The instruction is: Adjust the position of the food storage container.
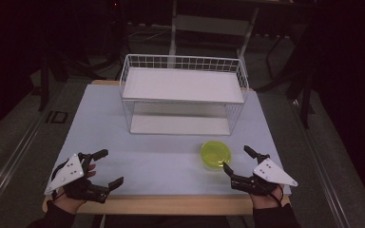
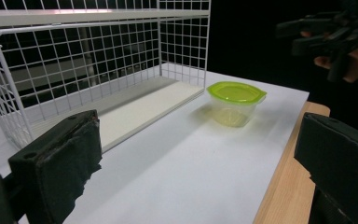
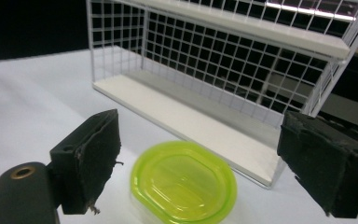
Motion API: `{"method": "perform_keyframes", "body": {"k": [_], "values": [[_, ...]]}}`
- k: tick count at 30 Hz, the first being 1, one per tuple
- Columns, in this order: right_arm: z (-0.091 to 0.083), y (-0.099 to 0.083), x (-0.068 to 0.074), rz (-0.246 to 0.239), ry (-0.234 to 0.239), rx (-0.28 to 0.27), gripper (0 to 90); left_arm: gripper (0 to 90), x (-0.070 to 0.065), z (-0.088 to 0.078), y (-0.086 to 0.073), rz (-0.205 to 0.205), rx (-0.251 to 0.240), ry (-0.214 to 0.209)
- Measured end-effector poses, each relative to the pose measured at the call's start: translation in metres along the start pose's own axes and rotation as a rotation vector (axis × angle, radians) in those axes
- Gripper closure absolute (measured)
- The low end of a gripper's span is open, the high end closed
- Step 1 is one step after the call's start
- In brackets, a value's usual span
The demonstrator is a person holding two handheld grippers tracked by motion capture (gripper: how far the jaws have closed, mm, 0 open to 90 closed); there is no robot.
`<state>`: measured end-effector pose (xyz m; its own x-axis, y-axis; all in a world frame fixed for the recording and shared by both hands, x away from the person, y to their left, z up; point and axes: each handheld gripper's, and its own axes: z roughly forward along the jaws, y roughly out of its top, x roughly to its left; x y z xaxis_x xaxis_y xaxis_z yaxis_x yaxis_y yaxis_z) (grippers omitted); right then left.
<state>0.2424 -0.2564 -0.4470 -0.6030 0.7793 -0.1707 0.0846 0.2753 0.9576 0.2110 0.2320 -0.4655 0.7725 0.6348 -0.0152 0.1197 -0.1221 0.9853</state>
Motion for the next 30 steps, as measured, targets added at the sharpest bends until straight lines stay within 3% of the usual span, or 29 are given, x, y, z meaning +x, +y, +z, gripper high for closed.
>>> {"method": "perform_keyframes", "body": {"k": [3, 10, 12, 15, 23, 26, 30], "values": [[0.008, -0.001, -0.002, 0.036, 0.032, 0.020, 12.4, 1.3, 0.001, 0.000, 0.000, -0.012, -0.001, -0.007], [0.007, 0.004, 0.003, 0.037, 0.057, 0.075, 14.6, 1.3, 0.000, 0.001, -0.001, -0.014, 0.007, -0.018], [0.007, 0.005, 0.006, 0.054, 0.096, 0.105, 14.9, 1.3, 0.000, 0.000, -0.001, -0.014, 0.006, -0.019], [0.006, 0.008, 0.011, 0.053, 0.111, 0.121, 17.0, 1.3, 0.000, -0.001, -0.001, -0.025, -0.005, -0.016], [0.004, 0.027, 0.014, -0.032, 0.112, 0.050, 12.9, 1.3, 0.001, -0.001, -0.001, -0.035, -0.013, -0.005], [0.004, 0.033, 0.012, -0.044, 0.094, 0.065, 12.4, 1.3, 0.002, -0.002, -0.001, -0.036, -0.014, -0.001], [0.007, 0.037, 0.006, -0.018, 0.090, 0.079, 12.6, 1.3, 0.002, -0.002, -0.001, -0.039, -0.013, -0.001]]}}
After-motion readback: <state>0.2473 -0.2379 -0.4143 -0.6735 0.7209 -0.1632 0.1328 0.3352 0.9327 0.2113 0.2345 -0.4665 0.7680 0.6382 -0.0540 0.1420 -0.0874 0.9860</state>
